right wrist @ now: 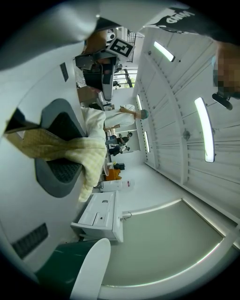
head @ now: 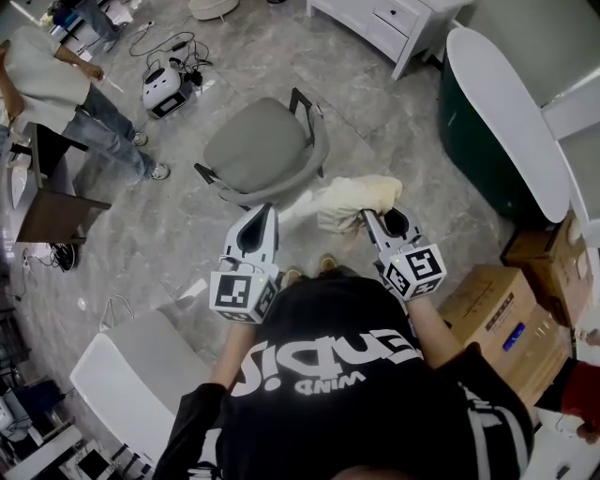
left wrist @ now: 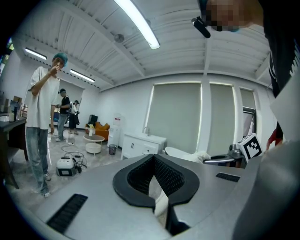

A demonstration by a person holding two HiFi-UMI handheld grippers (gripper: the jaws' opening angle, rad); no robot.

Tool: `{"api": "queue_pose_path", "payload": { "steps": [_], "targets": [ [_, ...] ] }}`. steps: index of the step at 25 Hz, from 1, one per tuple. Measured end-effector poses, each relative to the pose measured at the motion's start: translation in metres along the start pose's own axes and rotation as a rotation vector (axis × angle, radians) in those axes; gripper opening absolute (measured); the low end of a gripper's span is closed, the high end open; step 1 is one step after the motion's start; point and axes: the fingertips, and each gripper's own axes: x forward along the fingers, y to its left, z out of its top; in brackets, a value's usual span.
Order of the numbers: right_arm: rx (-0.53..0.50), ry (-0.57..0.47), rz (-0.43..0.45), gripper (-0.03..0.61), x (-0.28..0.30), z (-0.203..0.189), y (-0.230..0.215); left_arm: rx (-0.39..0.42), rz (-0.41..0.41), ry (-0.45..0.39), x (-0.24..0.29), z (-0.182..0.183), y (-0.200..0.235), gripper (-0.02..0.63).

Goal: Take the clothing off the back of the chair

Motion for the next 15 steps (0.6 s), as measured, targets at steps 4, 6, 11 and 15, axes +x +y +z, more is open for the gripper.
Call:
{"api": "queue_pose_path", "payload": {
  "steps": [4,6,11,15],
  "targets": [
    [-0.005,0.000,-0.007,0.103,0.0025,0.0021,-0.0003,-0.007,0.008,0.007,0.0003,-0.0013,0.0028,0.014],
    [-0.008,-0.002,-0.007,0.103,0.0035,0.0036,-0.0005,-0.006,0.010,0.011,0.0004,-0.0024,0.0045,0.014],
    [-0.007,-0.001,-0.003,0.103,0.0059,0.0064,-0.0004,-0.011,0.018,0.015,0.0003,-0.0045,0.0083,0.014],
    [-0.004,-0.007,-0.001,0.103,0.0065,0.0089,-0.0022,-0.018,0.024,0.015,0.0015,-0.0048,0.0097,0.014]
  ]
}}
